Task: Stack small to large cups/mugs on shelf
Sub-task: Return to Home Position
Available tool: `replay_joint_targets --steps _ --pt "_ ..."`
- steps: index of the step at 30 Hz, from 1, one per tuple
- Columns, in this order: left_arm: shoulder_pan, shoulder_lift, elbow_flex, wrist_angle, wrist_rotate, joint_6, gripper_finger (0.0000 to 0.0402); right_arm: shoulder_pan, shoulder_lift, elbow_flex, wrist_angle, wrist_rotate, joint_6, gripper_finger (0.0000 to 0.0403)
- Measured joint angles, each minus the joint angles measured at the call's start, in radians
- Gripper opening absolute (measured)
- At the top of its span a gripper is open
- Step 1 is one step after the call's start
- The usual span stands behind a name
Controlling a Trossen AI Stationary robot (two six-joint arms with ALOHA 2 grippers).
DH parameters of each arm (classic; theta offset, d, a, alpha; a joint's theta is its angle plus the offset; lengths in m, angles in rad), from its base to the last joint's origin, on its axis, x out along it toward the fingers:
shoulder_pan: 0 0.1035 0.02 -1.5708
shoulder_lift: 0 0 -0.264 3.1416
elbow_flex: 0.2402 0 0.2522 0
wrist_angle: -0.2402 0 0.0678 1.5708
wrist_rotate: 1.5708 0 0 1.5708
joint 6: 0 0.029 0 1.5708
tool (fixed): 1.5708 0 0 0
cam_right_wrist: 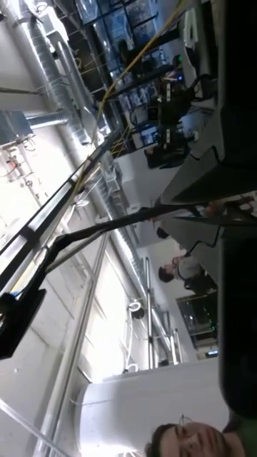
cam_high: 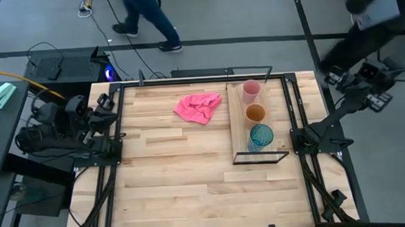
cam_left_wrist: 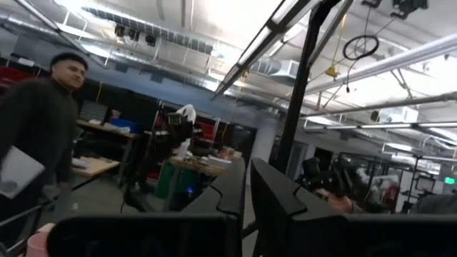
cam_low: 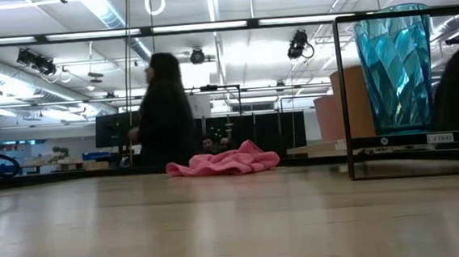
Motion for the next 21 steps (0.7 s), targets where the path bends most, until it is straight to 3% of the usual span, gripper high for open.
replay_joint_targets --steps 10,17,21 --pt "0.000 -0.162 -0.317 0.280 0.000 -0.079 0.0040 0.000 -0.033 -0.225 0.208 -0.002 0.022 0.0048" --pt "0.000 -0.288 -0.444 0.354 -0.006 -0.079 0.0032 0.000 -0.033 -0.363 0.342 -0.002 0.072 0.0048" --pt "0.000 -0.281 -0.472 0.367 -0.015 -0.084 0.0030 0.000 -0.033 -0.426 0.417 -0.002 0.084 0.0048"
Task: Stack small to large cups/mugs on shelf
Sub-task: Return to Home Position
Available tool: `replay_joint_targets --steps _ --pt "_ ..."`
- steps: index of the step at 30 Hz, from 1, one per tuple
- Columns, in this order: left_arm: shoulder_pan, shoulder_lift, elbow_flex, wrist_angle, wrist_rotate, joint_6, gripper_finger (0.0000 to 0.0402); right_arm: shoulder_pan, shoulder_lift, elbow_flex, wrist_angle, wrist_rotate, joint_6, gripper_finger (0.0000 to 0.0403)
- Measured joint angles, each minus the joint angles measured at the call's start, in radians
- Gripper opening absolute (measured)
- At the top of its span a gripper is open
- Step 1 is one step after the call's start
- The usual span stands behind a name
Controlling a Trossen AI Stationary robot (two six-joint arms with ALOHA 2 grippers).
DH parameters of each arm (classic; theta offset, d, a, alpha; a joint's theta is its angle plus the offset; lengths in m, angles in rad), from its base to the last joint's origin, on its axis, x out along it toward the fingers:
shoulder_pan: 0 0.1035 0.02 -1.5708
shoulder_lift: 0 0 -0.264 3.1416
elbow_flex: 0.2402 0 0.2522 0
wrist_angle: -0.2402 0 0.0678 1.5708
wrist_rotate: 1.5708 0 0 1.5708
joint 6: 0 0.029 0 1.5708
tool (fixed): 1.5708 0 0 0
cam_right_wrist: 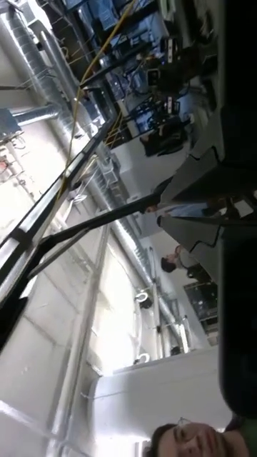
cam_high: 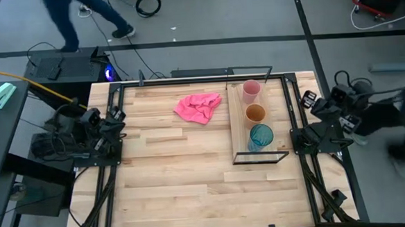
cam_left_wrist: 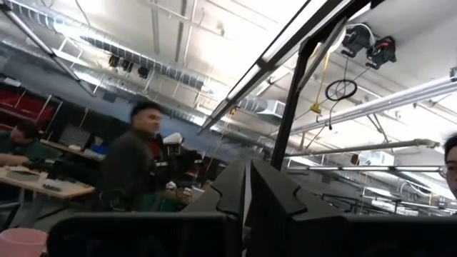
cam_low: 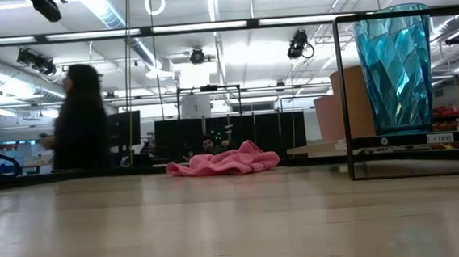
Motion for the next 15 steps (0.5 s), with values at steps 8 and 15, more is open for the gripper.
replay_joint_targets --steps 8,15 --pt "0.000 -0.003 0.001 -0.016 -0.004 0.005 0.0040 0.000 0.000 -0.114 0.114 0.000 0.048 0.0048" --pt "0.000 -0.003 0.001 -0.023 -0.004 0.004 0.0034 0.000 0.000 -0.226 0.267 -0.015 0.054 0.0048"
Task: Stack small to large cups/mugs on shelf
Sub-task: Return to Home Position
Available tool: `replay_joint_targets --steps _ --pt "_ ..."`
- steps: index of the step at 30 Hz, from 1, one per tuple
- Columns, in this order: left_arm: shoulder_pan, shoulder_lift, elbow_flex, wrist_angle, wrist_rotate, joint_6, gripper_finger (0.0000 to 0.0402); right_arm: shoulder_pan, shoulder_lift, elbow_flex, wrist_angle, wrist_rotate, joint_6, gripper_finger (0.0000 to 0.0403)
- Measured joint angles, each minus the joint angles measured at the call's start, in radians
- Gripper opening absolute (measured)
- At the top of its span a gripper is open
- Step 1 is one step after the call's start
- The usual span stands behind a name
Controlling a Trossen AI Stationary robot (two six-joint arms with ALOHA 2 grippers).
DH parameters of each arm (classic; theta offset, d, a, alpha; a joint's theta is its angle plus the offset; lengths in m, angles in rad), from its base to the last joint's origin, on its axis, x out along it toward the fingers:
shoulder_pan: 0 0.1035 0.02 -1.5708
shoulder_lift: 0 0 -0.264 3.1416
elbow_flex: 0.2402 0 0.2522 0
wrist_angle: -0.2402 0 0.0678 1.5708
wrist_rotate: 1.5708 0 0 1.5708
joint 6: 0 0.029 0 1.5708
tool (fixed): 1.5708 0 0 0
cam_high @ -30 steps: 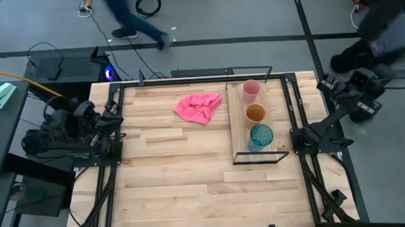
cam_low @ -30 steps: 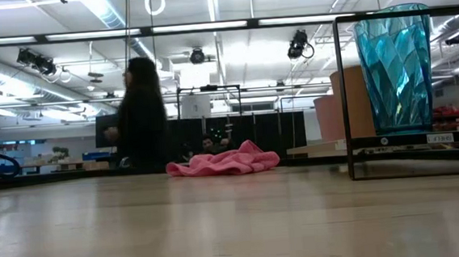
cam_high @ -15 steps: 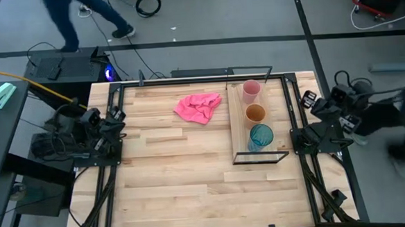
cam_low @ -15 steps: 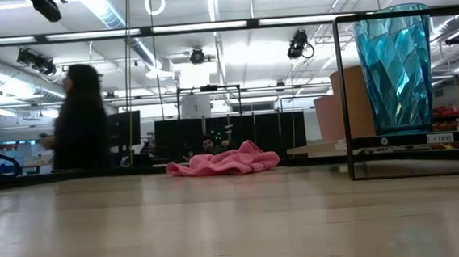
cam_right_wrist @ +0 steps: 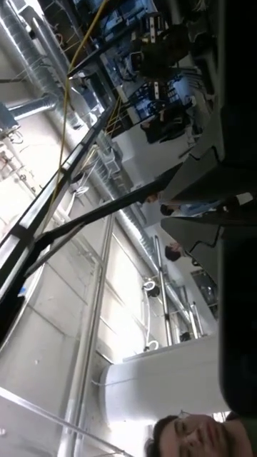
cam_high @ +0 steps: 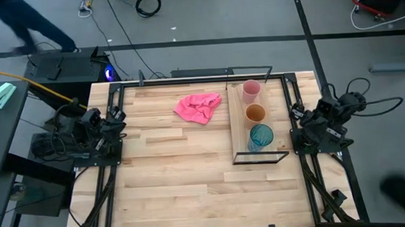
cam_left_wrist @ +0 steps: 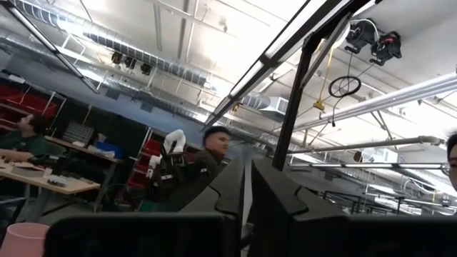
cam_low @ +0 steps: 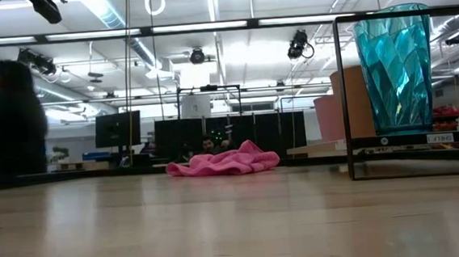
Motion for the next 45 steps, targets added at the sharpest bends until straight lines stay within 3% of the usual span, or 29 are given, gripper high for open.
replay_joint_targets --steps 30,37,45 --pt "0.000 0.002 0.001 -0.209 -0.037 -0.034 0.0036 0.000 0.000 -0.297 0.269 0.004 0.118 0.0048" --pt "0.000 0.002 0.001 -0.342 -0.038 -0.014 0.0039 0.000 0.000 -0.302 0.242 0.004 0.117 0.0048" --pt "0.000 0.002 0.001 -0.526 -0.046 0.043 0.0033 0.000 0.000 -0.302 0.029 0.029 0.121 0.0048"
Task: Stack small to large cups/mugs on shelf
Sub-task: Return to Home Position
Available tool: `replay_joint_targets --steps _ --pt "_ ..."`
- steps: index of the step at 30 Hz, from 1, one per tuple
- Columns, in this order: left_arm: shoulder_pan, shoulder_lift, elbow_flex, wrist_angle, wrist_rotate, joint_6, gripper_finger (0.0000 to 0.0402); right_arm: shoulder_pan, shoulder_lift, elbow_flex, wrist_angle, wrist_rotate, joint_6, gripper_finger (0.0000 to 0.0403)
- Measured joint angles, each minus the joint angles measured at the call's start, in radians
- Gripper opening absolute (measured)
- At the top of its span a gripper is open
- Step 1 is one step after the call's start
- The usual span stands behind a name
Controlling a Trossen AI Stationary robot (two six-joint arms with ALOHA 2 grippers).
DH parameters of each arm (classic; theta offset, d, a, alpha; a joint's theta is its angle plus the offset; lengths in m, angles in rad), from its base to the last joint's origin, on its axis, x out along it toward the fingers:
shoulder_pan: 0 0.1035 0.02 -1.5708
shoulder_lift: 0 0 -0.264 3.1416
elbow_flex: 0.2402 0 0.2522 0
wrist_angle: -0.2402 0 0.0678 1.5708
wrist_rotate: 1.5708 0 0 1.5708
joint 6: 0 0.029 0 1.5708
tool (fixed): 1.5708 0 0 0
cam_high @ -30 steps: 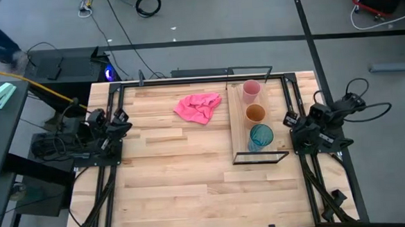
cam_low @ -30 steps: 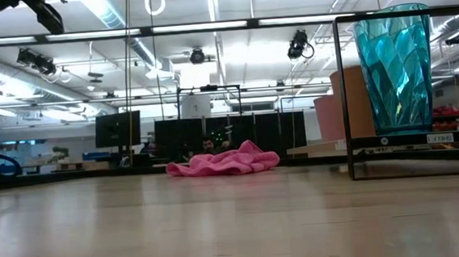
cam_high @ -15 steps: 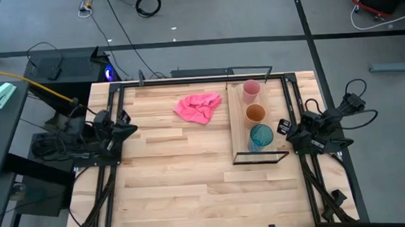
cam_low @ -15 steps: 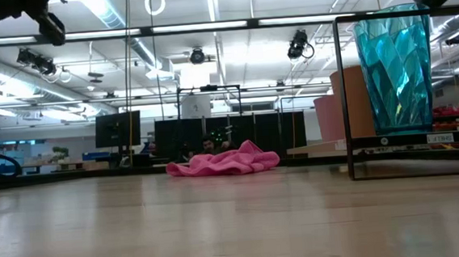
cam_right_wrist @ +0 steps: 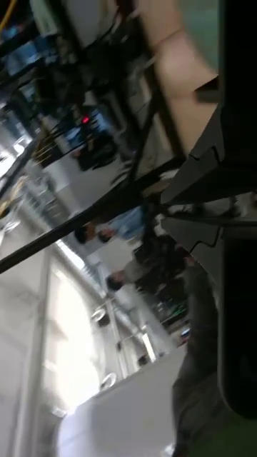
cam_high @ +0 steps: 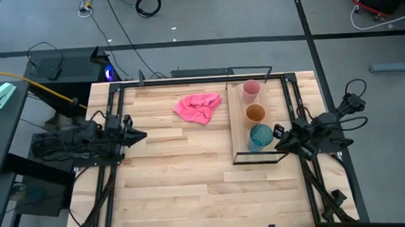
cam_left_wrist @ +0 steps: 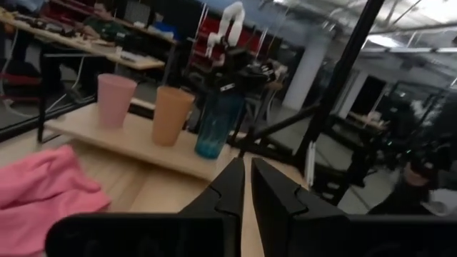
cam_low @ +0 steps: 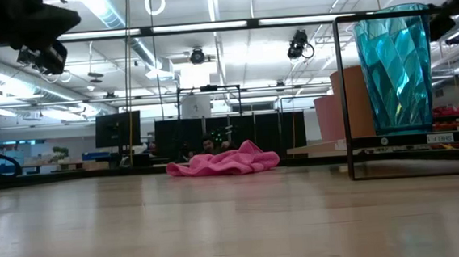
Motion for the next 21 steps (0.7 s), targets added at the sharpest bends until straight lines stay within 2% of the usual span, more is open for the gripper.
replay_joint_targets --steps 3,12,16,21 --pt "0.000 0.001 0.000 -0.019 -0.017 0.011 0.0037 0.000 0.000 0.000 -0.038 0.007 -0.002 0.0048" --pt "-0.003 0.007 0.000 0.065 -0.032 0.019 0.0035 0.000 0.000 0.000 -0.035 0.009 -0.070 0.0048" --pt "-0.003 0.053 0.000 0.069 -0.032 0.059 0.0029 0.000 0.000 0.001 -0.041 0.009 -0.079 0.0048" --pt "-0.003 0.122 0.001 0.083 -0.042 0.088 0.0029 0.000 0.000 0.001 -0.044 0.010 -0.184 0.0048"
